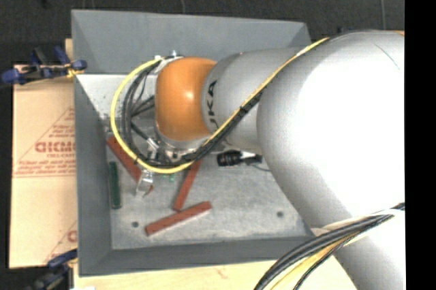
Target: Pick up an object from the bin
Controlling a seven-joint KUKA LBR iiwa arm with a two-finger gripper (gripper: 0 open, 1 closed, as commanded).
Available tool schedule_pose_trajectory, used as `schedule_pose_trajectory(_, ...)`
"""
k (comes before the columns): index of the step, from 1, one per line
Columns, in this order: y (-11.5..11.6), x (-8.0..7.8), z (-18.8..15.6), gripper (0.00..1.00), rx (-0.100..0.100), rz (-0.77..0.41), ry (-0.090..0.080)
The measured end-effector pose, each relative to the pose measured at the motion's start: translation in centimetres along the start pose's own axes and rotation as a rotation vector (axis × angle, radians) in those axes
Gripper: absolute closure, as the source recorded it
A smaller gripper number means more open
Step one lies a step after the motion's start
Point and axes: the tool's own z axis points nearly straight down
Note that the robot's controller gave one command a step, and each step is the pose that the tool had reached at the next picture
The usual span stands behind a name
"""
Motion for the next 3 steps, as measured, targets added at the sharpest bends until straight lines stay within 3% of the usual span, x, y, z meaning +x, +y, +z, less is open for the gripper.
schedule_pose_trajectory(1, 0.73, -0.56, -0.63, 1.00, 0.008, 0.003, 0.007)
schedule_pose_trajectory(3, 0.61, -0.44, -1.04, 1.00, 0.011, 0.003, 0.010)
